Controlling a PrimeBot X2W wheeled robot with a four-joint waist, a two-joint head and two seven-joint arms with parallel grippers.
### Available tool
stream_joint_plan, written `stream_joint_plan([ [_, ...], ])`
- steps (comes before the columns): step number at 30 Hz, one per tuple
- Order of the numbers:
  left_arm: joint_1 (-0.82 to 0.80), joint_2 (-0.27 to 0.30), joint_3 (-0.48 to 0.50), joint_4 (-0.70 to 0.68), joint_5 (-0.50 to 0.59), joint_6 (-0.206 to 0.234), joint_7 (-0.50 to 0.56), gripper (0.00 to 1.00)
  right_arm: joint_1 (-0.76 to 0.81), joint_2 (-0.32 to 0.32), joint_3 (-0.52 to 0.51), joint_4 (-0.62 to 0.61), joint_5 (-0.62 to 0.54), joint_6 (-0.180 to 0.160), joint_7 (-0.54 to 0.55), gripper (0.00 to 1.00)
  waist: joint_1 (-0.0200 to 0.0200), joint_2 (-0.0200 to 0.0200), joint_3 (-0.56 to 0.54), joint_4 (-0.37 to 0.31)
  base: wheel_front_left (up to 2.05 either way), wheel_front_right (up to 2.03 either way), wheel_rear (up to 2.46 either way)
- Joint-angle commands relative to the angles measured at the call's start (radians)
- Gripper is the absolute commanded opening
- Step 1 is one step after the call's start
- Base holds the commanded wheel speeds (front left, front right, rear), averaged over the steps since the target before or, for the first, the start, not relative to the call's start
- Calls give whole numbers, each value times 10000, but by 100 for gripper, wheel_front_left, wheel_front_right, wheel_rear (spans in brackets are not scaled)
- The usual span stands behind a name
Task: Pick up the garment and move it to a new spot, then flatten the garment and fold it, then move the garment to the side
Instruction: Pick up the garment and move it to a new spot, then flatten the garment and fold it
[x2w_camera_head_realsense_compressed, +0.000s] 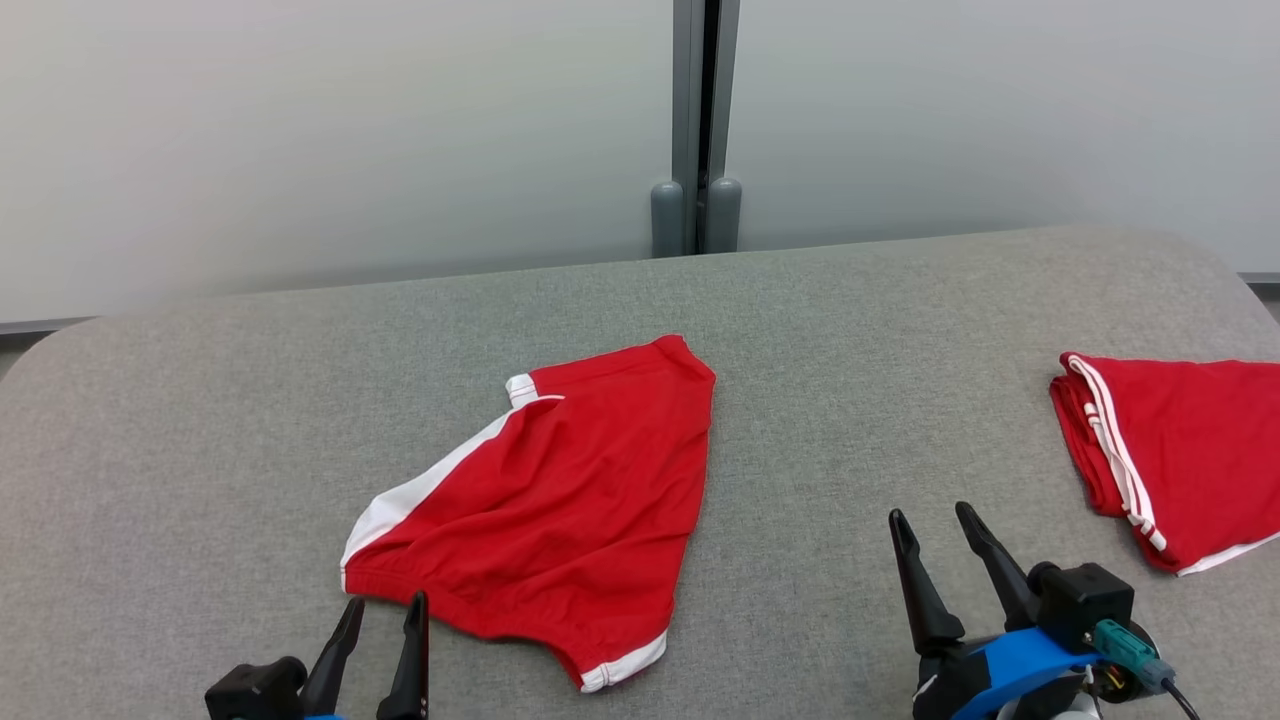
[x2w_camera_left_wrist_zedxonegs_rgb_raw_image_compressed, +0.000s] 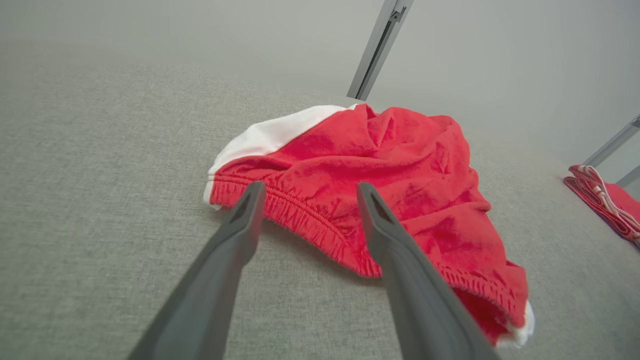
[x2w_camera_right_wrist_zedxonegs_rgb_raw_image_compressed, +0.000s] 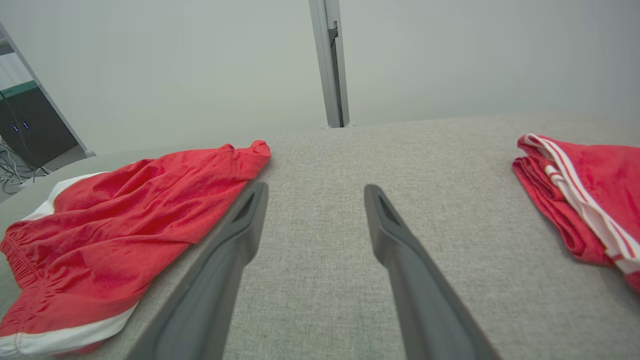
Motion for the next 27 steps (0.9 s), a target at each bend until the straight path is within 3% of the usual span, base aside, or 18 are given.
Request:
stream_joint_plan([
  [1, 170, -73, 164, -42, 133, 18, 0, 100, 161, -30, -24, 8, 11, 0, 2, 100, 1, 0, -68, -12, 0, 0, 0],
  [8, 622, -520, 995, -399, 1043, 18, 0, 100, 341, -28, 37, 92, -161, 0, 0, 100, 1, 0, -297, 14, 0, 0, 0],
  [17, 613, -663, 920, -520, 1308, 18, 0, 100, 269, -27, 277, 147, -163, 0, 2, 100, 1, 0, -258, 299, 0, 0, 0],
  [22, 550, -641, 678, -506, 1150, 18, 0, 100, -89, -25, 1303, 71, -249, 0, 2, 100, 1, 0, -126, 718, 0, 0, 0],
  [27, 427, -545, 451, -385, 940, 18, 0, 100, -840, -28, 3202, 419, -220, 0, 2, 100, 1, 0, 102, 1379, 0, 0, 0],
])
